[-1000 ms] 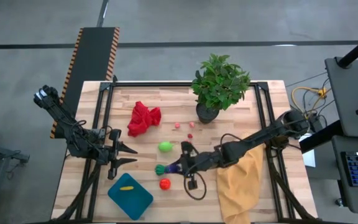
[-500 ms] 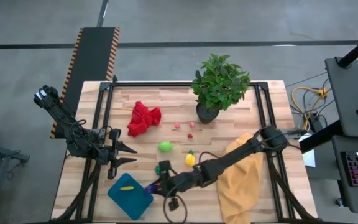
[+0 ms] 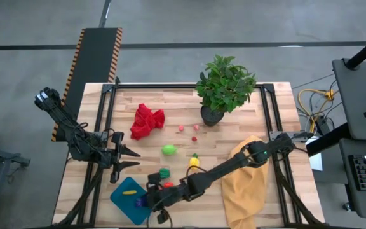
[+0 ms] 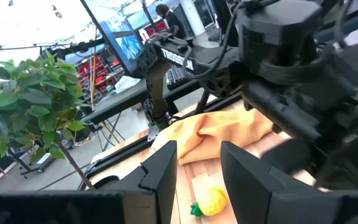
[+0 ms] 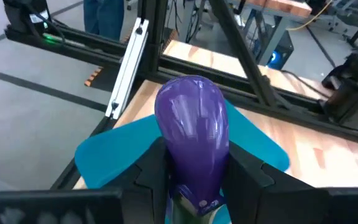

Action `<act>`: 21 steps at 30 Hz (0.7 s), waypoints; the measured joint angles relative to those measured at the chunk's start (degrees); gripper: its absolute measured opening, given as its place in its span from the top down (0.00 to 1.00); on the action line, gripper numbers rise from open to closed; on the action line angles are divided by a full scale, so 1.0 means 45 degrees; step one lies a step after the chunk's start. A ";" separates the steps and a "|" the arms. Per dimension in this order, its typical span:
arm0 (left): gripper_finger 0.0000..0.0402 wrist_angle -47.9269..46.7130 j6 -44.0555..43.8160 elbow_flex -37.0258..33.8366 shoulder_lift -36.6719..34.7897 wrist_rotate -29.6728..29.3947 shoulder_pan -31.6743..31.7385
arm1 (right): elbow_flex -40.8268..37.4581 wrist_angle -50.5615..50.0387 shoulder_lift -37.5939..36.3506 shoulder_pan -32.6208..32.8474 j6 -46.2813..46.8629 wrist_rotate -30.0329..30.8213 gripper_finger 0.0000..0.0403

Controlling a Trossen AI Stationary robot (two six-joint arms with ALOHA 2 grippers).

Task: Pick and placing Produce into tupperware
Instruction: Put the purple eggplant into the blue bin

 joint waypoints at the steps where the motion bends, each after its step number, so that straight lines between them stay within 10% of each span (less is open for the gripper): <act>1: 0.73 -0.0040 0.0000 0.0000 -0.0018 -0.0003 -0.0002 | 0.0281 -0.0321 0.0167 0.0000 0.0000 0.0000 0.73; 21: 0.73 -0.0039 0.0002 0.0005 -0.0062 -0.0003 0.0005 | 0.1042 -0.0953 0.0664 -0.0005 0.1000 -0.0939 0.71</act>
